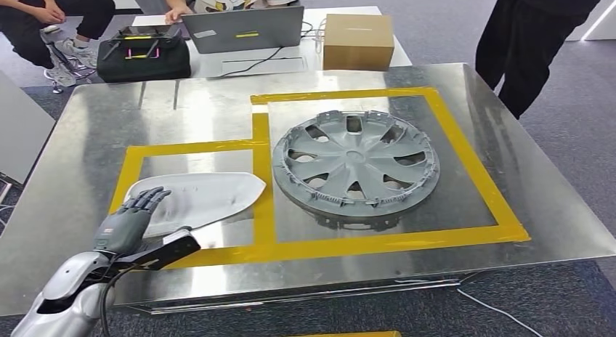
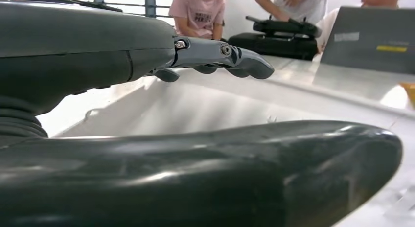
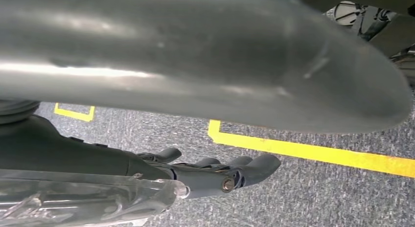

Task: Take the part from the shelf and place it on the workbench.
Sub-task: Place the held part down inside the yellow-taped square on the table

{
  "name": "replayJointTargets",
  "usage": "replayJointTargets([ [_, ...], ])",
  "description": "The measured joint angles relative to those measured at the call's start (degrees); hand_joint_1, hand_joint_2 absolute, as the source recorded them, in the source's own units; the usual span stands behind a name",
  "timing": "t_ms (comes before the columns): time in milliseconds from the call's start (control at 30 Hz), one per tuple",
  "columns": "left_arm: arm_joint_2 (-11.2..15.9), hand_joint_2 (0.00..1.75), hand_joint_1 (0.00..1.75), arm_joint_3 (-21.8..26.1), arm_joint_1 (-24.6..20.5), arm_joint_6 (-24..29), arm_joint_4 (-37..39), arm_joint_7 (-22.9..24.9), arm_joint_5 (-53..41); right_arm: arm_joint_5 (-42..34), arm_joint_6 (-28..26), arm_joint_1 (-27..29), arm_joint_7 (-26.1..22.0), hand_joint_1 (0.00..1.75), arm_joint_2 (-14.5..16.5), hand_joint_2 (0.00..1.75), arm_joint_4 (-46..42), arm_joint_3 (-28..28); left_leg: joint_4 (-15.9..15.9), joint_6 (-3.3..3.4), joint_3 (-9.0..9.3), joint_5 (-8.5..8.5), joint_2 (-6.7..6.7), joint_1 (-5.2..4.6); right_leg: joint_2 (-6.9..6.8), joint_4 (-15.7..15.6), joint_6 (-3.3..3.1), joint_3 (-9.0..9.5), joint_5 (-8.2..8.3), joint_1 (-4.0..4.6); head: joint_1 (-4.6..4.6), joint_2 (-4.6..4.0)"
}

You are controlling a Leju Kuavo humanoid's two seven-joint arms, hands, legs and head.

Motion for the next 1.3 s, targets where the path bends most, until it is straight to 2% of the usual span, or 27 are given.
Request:
replayJointTargets([
  [467,-0.4,0.0,0.0,1.4,1.3,3.6,-5.1,-0.3,0.4,0.0,-0.2,0.0,0.1,0.0,0.2,0.0,0.0,0.0,0.0,0.0,0.0,0.0,0.0,0.0,0.0,0.0,0.0,0.0,0.0,0.0,0.01,0.0],
  [700,-0.1,0.0,0.0,4.7,2.3,7.5,-7.9,-0.4,0.3,0.0,-0.5,0.0,0.2,0.0,0.2,0.0,0.0,0.0,0.0,-0.01,-0.01,-0.01,0.0,0.0,0.0,0.0,0.0,0.0,0.0,0.0,0.01,0.0],
  [1033,2.4,0.0,0.0,11.0,4.8,10.3,-11.0,-0.6,-0.3,-0.1,-0.6,0.1,0.4,0.0,0.2,0.0,0.0,0.0,0.0,-0.08,0.0,-0.05,0.02,0.01,0.06,0.0,-0.05,-0.01,-0.04,0.02,0.01,0.0],
  [1300,4.4,0.0,0.0,22.5,8.6,14.1,-13.7,-4.7,2.2,0.1,-1.1,0.2,0.4,0.0,0.2,0.0,0.0,-0.1,0.0,-0.14,-0.01,-0.1,0.05,0.03,0.07,0.0,-0.14,-0.03,-0.13,0.03,0.01,0.0],
])
